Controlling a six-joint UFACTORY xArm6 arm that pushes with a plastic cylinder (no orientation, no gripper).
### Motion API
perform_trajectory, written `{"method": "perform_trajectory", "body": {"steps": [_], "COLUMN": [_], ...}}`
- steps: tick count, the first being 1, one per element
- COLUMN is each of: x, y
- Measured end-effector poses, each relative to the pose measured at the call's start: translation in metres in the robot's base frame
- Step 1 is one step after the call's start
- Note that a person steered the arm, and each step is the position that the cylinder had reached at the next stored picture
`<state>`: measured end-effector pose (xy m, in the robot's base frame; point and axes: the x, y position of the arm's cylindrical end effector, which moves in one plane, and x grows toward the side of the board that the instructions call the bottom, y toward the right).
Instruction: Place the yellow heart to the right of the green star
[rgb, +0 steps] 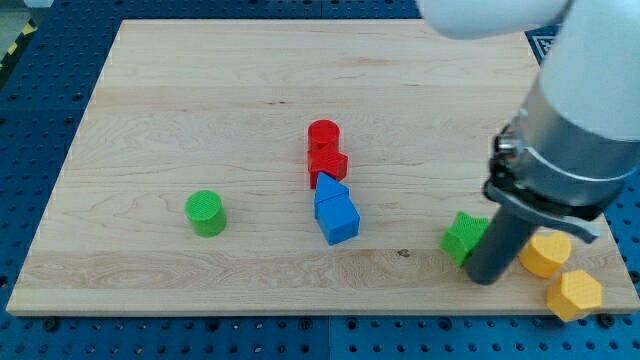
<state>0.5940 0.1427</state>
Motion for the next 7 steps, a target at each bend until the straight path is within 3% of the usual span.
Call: {"method": "perform_trajectory", "body": {"steps": [5, 7], "x": [-0.017, -0.065], "y": [-0.002, 0.024]}}
